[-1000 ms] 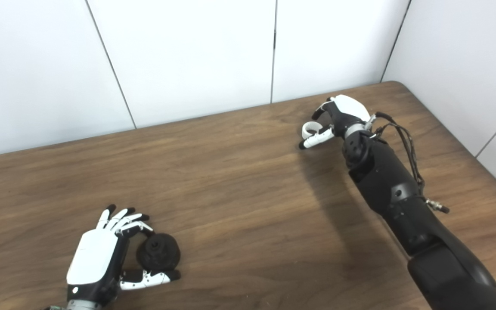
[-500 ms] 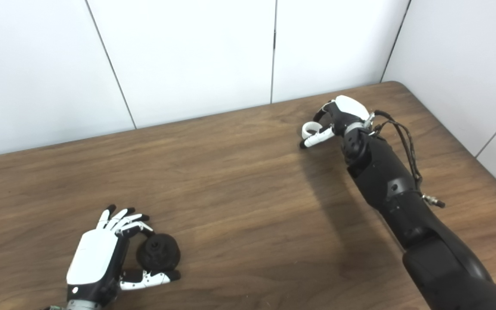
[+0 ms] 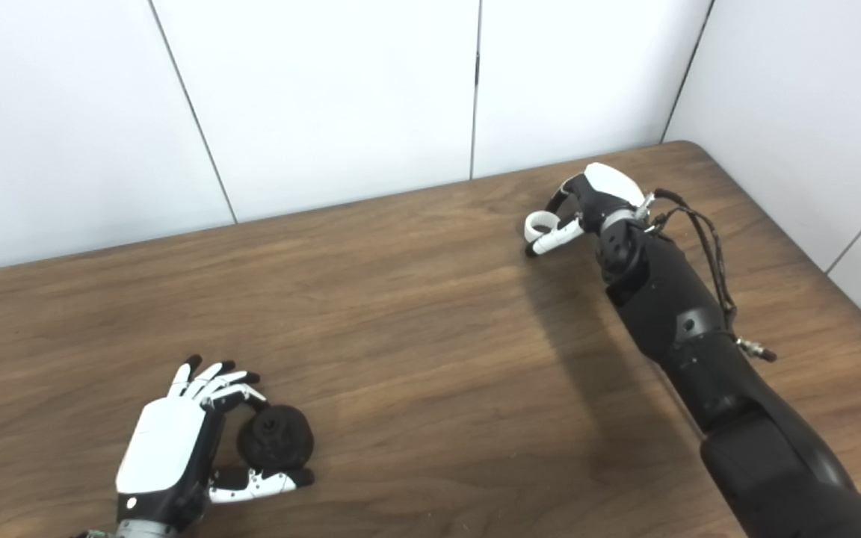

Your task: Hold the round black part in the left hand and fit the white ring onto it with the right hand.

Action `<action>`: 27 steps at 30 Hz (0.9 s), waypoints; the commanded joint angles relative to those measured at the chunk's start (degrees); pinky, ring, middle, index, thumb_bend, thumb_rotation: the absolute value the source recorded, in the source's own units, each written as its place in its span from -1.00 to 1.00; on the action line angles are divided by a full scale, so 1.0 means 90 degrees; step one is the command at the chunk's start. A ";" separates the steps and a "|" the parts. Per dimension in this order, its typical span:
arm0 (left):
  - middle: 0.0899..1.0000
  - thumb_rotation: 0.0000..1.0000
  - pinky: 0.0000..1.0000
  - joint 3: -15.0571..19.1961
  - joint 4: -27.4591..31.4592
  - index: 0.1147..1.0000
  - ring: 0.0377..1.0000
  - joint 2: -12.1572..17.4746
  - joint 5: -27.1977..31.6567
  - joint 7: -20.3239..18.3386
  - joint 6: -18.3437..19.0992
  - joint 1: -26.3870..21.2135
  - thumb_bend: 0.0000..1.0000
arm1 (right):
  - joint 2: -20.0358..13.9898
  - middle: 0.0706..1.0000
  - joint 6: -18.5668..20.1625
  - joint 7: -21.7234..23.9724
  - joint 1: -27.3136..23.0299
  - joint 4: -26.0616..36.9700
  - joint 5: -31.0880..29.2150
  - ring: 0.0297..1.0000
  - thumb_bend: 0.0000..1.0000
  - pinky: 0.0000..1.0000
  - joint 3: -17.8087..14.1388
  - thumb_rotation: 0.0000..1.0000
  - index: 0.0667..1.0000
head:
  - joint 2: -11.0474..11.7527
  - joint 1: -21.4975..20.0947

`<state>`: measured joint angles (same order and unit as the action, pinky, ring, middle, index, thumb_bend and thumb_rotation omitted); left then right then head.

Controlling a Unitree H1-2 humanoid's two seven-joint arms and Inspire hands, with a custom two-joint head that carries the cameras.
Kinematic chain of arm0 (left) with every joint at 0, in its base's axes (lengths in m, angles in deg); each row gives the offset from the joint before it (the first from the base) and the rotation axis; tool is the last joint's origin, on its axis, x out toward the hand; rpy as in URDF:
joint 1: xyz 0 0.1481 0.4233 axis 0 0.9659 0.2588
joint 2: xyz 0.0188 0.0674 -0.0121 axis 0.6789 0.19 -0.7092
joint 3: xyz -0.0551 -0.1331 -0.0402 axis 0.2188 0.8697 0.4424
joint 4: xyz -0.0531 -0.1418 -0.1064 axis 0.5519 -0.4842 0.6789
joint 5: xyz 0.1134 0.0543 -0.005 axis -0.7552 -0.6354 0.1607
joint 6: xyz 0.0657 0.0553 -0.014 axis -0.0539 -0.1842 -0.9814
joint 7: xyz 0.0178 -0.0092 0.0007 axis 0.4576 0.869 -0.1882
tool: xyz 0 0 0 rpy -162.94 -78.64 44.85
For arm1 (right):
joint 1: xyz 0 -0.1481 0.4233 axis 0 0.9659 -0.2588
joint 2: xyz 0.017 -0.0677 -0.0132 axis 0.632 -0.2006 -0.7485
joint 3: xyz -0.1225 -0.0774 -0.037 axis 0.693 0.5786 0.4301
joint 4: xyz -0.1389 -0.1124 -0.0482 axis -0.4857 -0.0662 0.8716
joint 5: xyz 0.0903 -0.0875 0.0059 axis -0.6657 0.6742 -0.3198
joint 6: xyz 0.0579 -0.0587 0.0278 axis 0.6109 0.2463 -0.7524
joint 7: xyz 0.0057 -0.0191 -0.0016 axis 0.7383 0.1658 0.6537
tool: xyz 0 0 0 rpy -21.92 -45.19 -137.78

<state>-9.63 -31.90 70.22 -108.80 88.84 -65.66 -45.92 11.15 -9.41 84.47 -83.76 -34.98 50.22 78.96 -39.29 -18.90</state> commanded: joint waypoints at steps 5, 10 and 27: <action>0.51 -0.89 1.00 -0.0046 0.0060 -0.16 0.77 0.0055 -0.0139 -0.0157 0.0083 0.0120 0.05 | -0.0127 0.69 -0.0084 -0.0368 -0.0152 0.0211 -0.0029 0.95 0.05 1.00 -0.0057 -0.73 -0.10 | -0.0015 -0.0008; 0.51 -0.89 1.00 -0.0046 0.0063 -0.16 0.77 0.0046 -0.0127 -0.0171 0.0086 0.0115 0.05 | -0.0147 0.65 -0.0062 -0.0355 -0.0148 0.0181 0.0021 0.93 0.05 0.98 0.0035 -0.73 -0.10 | -0.0005 -0.0011; 0.50 -0.89 1.00 -0.0160 -0.0021 -0.17 0.76 -0.0089 -0.0221 0.0001 0.0048 0.0129 0.05 | -0.0369 0.66 -0.0424 0.0226 0.0124 0.1379 -0.0193 0.96 0.05 1.00 0.0203 -0.73 -0.10 | -0.0105 0.0762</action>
<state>-10.33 -31.76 69.46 -109.53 89.70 -65.50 -45.66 10.16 -11.49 86.27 -80.34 -25.40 48.40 80.93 -39.99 -13.28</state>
